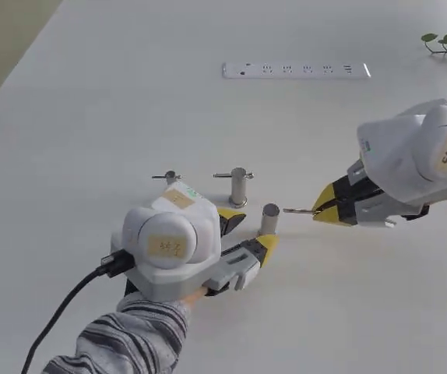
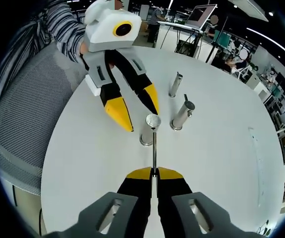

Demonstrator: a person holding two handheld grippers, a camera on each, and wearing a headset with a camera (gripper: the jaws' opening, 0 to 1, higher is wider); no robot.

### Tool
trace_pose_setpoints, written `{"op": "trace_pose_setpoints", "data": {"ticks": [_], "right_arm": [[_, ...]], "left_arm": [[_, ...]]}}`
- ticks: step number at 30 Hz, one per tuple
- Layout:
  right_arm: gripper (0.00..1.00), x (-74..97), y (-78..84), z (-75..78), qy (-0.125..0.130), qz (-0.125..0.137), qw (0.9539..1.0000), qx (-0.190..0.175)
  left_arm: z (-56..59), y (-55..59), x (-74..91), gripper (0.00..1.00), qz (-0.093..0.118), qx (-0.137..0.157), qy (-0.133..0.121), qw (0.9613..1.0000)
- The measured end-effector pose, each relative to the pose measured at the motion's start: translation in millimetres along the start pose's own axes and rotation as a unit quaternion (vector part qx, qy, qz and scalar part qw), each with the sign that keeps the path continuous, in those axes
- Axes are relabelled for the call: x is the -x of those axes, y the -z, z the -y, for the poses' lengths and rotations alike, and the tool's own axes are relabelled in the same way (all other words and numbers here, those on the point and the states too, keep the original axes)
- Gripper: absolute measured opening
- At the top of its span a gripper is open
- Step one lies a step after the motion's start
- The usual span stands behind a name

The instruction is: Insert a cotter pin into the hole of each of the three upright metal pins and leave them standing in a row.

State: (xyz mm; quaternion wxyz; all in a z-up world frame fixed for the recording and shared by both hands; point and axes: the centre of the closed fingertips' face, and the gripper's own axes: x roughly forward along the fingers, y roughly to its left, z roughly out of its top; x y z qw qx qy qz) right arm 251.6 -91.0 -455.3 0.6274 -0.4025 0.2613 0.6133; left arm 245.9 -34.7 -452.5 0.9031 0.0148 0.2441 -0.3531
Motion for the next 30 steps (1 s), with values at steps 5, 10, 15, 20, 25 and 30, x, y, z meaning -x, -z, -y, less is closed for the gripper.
{"op": "trace_pose_setpoints", "data": {"ticks": [5,10,15,20,25,30], "right_arm": [[0.00,-1.3,-1.2,0.8,-0.002,0.002,1.0000,0.002],[0.00,-4.4,-2.9,-0.7,-0.007,0.002,0.9999,0.009],[0.00,-6.4,-4.4,1.1,-0.009,0.004,0.9999,0.012],[0.00,-6.4,-6.3,1.2,-0.011,0.004,0.9998,0.017],[0.00,-5.9,-7.4,0.4,-0.013,0.003,0.9996,0.025],[0.00,-3.7,-13.1,-1.5,-0.018,0.013,0.9992,0.034]], "left_arm": [[1.4,1.0,-9.1,0.25,-0.005,0.004,0.001,1.0000],[2.2,2.0,-14.2,0.24,-0.008,0.008,0.001,0.9999],[1.4,1.2,-18.8,0.21,-0.014,0.009,-0.004,0.9999],[0.9,1.5,-19.6,0.18,-0.017,0.011,-0.010,0.9997],[1.1,2.2,-19.9,0.15,-0.018,0.015,-0.011,0.9997],[2.2,2.9,-20.5,0.13,-0.018,0.021,-0.008,0.9996]]}}
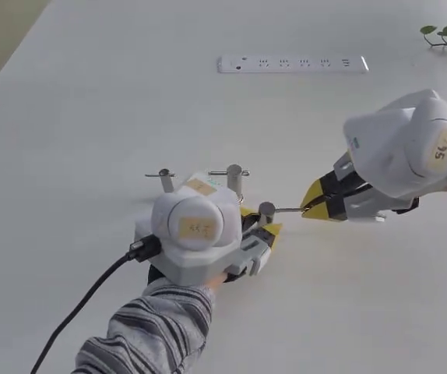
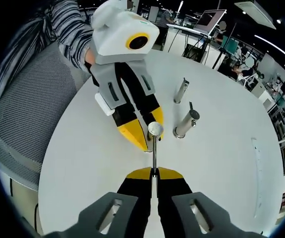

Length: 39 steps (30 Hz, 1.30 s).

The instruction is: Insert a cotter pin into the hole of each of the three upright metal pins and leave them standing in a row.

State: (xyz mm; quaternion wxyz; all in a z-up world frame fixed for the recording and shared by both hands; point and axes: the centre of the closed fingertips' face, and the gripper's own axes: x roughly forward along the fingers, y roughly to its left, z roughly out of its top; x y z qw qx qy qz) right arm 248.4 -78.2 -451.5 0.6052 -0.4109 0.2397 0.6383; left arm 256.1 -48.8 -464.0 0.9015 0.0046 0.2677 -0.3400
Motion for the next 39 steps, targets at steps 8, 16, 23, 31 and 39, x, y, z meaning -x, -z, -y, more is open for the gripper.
{"op": "trace_pose_setpoints", "data": {"ticks": [8,16,23,31,39], "right_arm": [[0.00,1.0,-3.4,-2.7,-0.006,0.001,0.9999,-0.008],[0.00,0.4,-11.6,-1.9,-0.005,0.015,0.9997,-0.020],[0.00,-6.3,-19.6,-2.4,-0.002,0.016,0.9996,-0.023],[0.00,-10.4,-25.5,-1.7,0.001,0.022,0.9991,-0.035],[0.00,-15.4,-27.5,2.0,0.006,0.035,0.9957,-0.086]], "left_arm": [[-2.0,2.0,0.2,0.11,-0.004,0.000,-0.005,1.0000],[-2.4,3.3,-0.6,0.11,-0.005,-0.008,-0.006,0.9999],[-3.0,4.3,-1.3,0.11,-0.002,-0.008,-0.013,0.9999],[-4.2,6.6,-2.3,0.11,0.009,0.014,-0.018,0.9997],[-4.4,6.7,-2.2,0.11,0.017,0.024,-0.022,0.9993]]}}
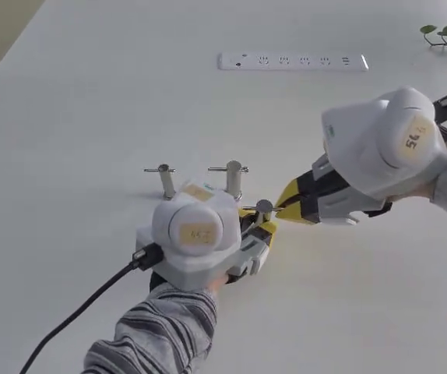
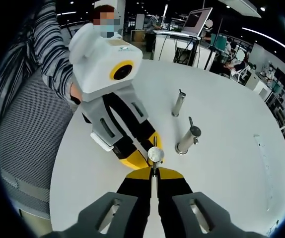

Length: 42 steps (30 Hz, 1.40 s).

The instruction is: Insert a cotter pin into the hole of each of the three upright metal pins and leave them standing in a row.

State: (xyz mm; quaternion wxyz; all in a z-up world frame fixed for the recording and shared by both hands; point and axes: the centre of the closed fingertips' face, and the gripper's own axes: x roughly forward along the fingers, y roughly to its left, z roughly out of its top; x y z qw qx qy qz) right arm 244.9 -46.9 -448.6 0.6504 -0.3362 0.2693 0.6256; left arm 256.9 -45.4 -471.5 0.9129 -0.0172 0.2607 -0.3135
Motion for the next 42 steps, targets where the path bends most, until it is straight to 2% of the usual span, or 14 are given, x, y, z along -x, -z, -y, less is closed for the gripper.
{"op": "trace_pose_setpoints", "data": {"ticks": [3,7,11,15,32,39,42], "right_arm": [[0.00,0.5,-0.4,0.7,0.001,0.003,0.9996,-0.028],[0.05,7.0,0.6,2.9,0.006,0.011,0.9988,-0.048],[0.04,11.3,2.6,1.2,0.006,0.013,0.9981,-0.060],[0.00,13.0,4.3,-1.9,0.005,0.013,0.9985,-0.054],[0.00,9.7,-1.2,-3.5,0.007,0.015,0.9979,-0.063],[0.00,6.6,-2.6,-4.9,0.008,0.016,0.9971,-0.074],[0.06,6.3,-3.5,-2.1,0.012,0.018,0.9965,-0.081]], "left_arm": [[-0.3,0.3,-0.6,0.11,0.000,0.001,0.000,1.0000],[-0.3,0.4,-0.6,0.12,-0.002,0.004,0.001,1.0000],[-0.2,0.7,-0.9,0.12,-0.003,0.003,0.001,1.0000],[-0.2,0.9,-1.0,0.11,-0.003,0.003,0.001,1.0000],[-0.3,2.2,-1.5,0.12,-0.005,0.014,0.000,0.9999],[-2.9,10.9,0.2,0.13,-0.029,0.017,0.005,0.9994],[-6.0,13.5,4.4,0.21,-0.033,0.011,0.003,0.9994]]}}
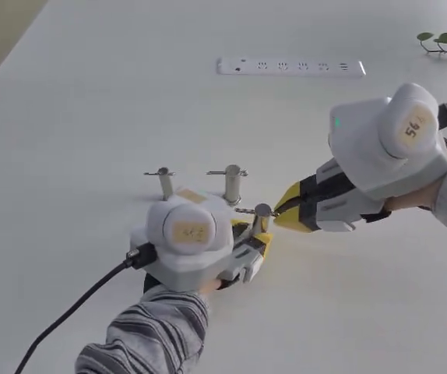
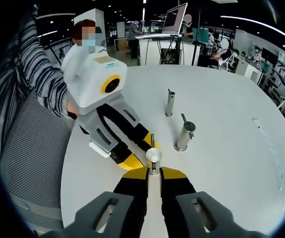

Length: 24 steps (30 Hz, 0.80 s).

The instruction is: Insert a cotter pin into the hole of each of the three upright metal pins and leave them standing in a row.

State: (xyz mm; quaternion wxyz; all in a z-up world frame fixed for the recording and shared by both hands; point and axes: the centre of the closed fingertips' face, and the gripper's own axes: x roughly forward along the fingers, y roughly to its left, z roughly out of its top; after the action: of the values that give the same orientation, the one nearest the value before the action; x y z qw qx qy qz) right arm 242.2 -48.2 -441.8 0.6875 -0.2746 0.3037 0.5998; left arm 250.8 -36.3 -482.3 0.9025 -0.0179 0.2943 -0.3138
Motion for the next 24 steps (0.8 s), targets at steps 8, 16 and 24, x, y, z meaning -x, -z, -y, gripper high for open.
{"op": "trace_pose_setpoints", "data": {"ticks": [8,16,24], "right_arm": [[0.14,-7.1,-9.4,0.0,0.006,0.010,0.9999,-0.012],[0.13,-18.7,-13.3,-1.6,0.012,0.009,0.9996,-0.022],[0.09,-24.2,-8.1,-1.5,0.010,0.002,0.9997,-0.024]], "left_arm": [[-4.2,-1.9,13.7,0.32,0.005,-0.020,0.006,0.9998],[-4.2,-6.2,21.8,0.42,0.019,-0.016,0.013,0.9996],[-6.5,-9.1,33.2,0.48,0.023,-0.022,0.015,0.9994]]}}
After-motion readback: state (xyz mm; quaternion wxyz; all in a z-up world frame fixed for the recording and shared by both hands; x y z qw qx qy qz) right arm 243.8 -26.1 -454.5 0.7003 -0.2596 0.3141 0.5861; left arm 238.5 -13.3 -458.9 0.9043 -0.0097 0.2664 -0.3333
